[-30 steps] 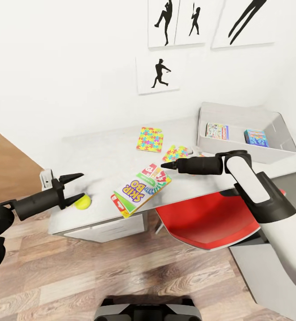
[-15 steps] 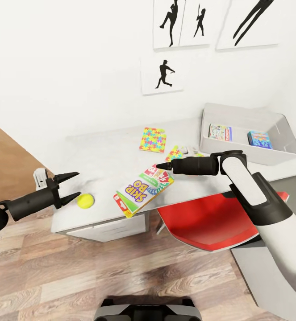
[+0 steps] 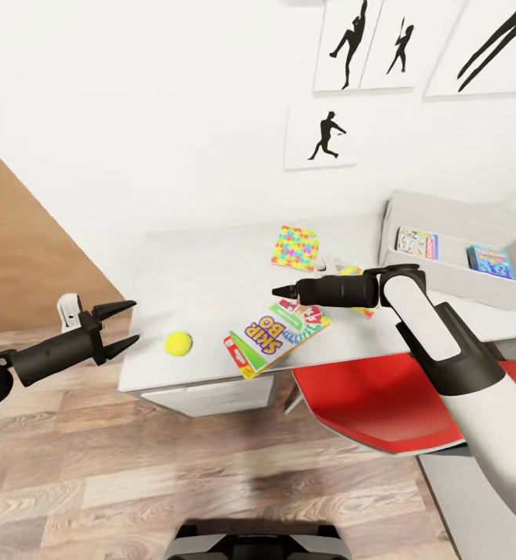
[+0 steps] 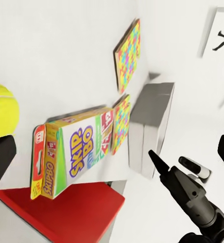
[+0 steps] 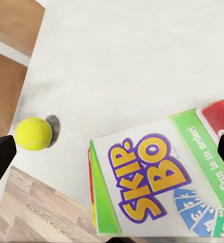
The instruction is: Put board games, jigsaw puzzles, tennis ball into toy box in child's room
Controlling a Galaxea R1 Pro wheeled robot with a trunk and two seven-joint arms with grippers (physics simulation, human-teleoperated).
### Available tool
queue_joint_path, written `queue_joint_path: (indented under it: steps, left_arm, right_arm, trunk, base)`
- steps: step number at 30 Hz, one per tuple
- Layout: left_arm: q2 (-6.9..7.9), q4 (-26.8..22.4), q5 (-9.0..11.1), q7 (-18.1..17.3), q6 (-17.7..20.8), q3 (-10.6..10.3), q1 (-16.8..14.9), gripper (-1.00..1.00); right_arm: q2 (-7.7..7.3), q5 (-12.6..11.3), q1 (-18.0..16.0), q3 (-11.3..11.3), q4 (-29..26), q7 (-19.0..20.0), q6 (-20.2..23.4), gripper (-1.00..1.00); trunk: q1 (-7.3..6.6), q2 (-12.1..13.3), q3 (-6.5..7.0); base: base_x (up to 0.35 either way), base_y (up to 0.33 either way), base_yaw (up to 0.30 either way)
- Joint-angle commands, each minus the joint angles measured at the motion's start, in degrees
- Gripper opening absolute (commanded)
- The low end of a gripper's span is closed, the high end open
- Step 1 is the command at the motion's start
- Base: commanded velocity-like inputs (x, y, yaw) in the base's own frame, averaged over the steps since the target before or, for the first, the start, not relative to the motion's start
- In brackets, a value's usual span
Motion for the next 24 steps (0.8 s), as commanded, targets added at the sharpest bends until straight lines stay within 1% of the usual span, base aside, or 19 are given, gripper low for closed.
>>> queue_joint_path:
  steps: [1, 9, 15, 21, 24]
  left_arm:
    - [-0.01, -0.02, 0.54, 0.6, 0.12, 0.04, -0.07, 1.0]
    - [0.05, -0.02, 0.54, 0.59, 0.7, 0.26, 0.28, 1.0]
    - [0.07, -0.02, 0.54, 0.58, 1.82, 1.81, 0.59, 1.0]
    - [0.07, -0.02, 0.54, 0.58, 2.15, 2.51, 1.11, 1.0]
    - [0.08, -0.02, 0.54, 0.58, 2.28, 2.82, 1.85, 1.0]
  right_arm:
    - [-0.06, -0.6, -0.05, 0.08, -0.07, -0.61, 0.03, 1.0]
    - [-0.01, -0.59, -0.01, 0.1, -0.09, -1.07, 0.03, 1.0]
    - [0.06, -0.54, -0.01, 0.1, 0.23, -1.31, 0.03, 1.0]
    - [0.33, -0.53, -0.02, 0.1, 0.58, -1.56, 0.03, 1.0]
    - [0.5, -0.52, -0.03, 0.1, 0.99, -2.37, 0.03, 1.0]
  trunk:
    - [0.03, -0.09, -0.04]
    - [0.03, -0.09, 0.29]
    - [0.03, -0.09, 0.52]
    - [0.03, -0.09, 0.76]
    - [0.03, -0.09, 0.87]
  base:
    - [0.0, 0.0, 0.253]
    - [0.0, 0.0, 0.26]
    - [0.0, 0.0, 0.266]
    - [0.0, 0.0, 0.268]
    - [0.0, 0.0, 0.269]
